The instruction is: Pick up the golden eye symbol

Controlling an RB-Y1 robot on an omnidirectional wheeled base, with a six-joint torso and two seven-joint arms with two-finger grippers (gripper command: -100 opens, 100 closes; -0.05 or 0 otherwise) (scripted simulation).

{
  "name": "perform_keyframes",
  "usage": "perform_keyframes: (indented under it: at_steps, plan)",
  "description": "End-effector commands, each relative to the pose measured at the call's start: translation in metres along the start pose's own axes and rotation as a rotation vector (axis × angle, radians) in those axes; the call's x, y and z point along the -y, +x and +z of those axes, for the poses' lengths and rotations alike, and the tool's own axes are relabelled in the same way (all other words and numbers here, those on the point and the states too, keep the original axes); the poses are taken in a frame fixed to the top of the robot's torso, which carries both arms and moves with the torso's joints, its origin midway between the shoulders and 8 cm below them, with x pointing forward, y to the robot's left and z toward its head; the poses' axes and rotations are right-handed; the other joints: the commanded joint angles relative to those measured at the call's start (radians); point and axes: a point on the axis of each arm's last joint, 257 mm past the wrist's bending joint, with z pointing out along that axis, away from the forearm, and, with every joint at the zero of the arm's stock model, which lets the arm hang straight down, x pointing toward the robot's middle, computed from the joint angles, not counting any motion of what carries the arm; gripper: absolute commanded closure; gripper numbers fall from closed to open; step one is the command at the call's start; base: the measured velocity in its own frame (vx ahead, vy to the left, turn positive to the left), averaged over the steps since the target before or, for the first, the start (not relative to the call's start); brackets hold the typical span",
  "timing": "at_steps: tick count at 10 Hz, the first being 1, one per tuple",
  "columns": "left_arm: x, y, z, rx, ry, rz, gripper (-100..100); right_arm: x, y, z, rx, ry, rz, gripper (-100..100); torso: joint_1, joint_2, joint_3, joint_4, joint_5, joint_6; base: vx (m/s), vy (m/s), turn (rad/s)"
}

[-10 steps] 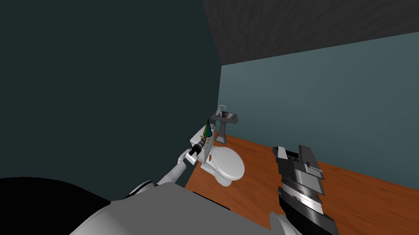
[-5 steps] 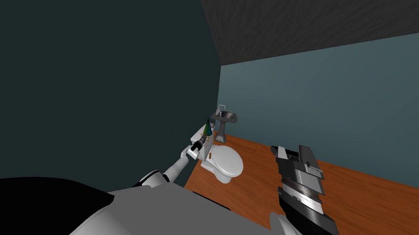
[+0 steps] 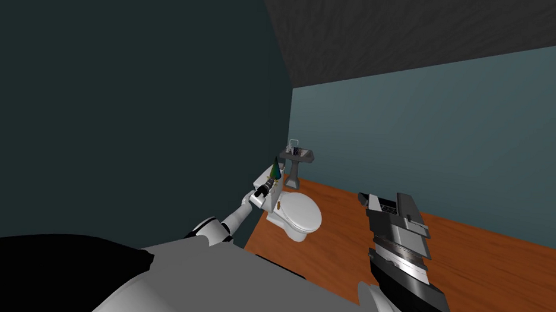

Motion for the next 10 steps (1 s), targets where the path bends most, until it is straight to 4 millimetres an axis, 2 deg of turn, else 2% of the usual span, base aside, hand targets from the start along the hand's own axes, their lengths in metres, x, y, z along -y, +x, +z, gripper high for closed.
perform_keyframes:
  at_steps: [1, 2, 4, 5, 6, 8, 9, 10]
  plan:
    - [0.015, -0.008, 0.010, 0.011, 0.025, -0.012, -100, 0.000, 0.000, 0.000, 0.000, 0.000, 0.000, 0, 0.000, 0.000, 0.000, 0.000, 0.000, 0.000, -0.069, -0.009, -0.019]
    - [0.017, -0.008, 0.017, 0.009, 0.019, -0.005, -100, 0.000, 0.000, 0.000, 0.000, 0.000, 0.000, 0, -0.001, 0.001, 0.001, 0.000, 0.000, 0.000, -0.074, -0.011, -0.015]
    - [-0.001, -0.008, 0.015, 0.009, -0.016, -0.005, -100, 0.000, 0.000, 0.000, 0.000, 0.000, 0.000, 0, 0.000, 0.000, 0.000, 0.000, 0.000, 0.000, -0.016, -0.001, -0.001]
    - [0.020, -0.017, 0.024, 0.021, 0.022, -0.018, -100, 0.000, 0.000, 0.000, 0.000, 0.000, 0.000, 0, 0.000, -0.002, -0.001, 0.000, 0.000, 0.000, -0.044, 0.002, -0.018]
    - [0.022, -0.017, 0.030, 0.019, 0.013, -0.012, -100, 0.000, 0.000, 0.000, 0.000, 0.000, 0.000, 0, 0.000, 0.000, 0.000, 0.000, 0.000, 0.000, -0.066, -0.002, -0.020]
    - [0.008, -0.018, 0.028, 0.020, -0.015, -0.012, -100, 0.000, 0.000, 0.000, 0.000, 0.000, 0.000, 0, 0.000, 0.000, 0.000, 0.000, 0.000, 0.000, -0.023, -0.006, 0.001]
    - [0.011, -0.016, 0.028, 0.020, -0.009, -0.012, -100, 0.000, 0.000, 0.000, 0.000, 0.000, 0.000, 0, 0.000, -0.001, -0.001, 0.000, 0.000, 0.000, 0.000, 0.000, 0.000]
    - [0.011, -0.016, 0.028, 0.020, -0.010, -0.012, 100, 0.000, 0.000, 0.000, 0.000, 0.000, 0.000, 0, 0.000, -0.002, -0.001, 0.000, 0.000, 0.000, 0.000, 0.000, 0.000]
